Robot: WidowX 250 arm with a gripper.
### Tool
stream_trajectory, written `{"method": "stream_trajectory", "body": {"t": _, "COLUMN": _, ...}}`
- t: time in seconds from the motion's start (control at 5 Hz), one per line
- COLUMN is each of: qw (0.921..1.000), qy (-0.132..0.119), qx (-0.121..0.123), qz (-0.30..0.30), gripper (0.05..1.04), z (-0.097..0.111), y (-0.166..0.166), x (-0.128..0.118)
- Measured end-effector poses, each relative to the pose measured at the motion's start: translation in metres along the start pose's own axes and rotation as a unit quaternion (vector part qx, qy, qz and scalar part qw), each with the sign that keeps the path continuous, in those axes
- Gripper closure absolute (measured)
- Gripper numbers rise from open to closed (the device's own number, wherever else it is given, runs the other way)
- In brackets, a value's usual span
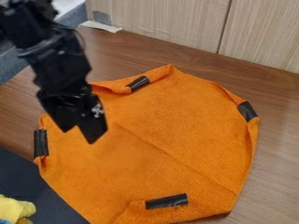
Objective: Fold the cloth from bottom left to center of the cloth
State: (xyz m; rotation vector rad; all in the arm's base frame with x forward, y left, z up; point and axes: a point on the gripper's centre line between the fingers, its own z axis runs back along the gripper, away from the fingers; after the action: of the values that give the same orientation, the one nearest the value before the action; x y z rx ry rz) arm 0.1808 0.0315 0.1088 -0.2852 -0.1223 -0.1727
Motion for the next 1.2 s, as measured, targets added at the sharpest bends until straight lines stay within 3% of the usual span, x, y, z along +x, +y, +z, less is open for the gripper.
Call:
{"method": "stream_trajectory", "body": {"t": 0.2, "qw": 0.9968, "qy": 0.001, "qx": 0.052, "qz": 0.062, "gripper": 0.083, "z": 0.004, "y": 0.020, "x": -0.017}}
{"method": "stream_trajectory", "body": {"t": 0.6, "qw": 0.9780, "qy": 0.020, "qx": 0.089, "qz": 0.188, "gripper": 0.083, "z": -0.003, "y": 0.064, "x": -0.032}}
{"method": "stream_trajectory", "body": {"t": 0.8, "qw": 0.9680, "qy": 0.025, "qx": 0.084, "qz": 0.235, "gripper": 0.083, "z": -0.012, "y": 0.083, "x": -0.038}}
{"method": "stream_trajectory", "body": {"t": 1.2, "qw": 0.9548, "qy": 0.005, "qx": 0.092, "qz": 0.282, "gripper": 0.134, "z": -0.035, "y": 0.092, "x": -0.022}}
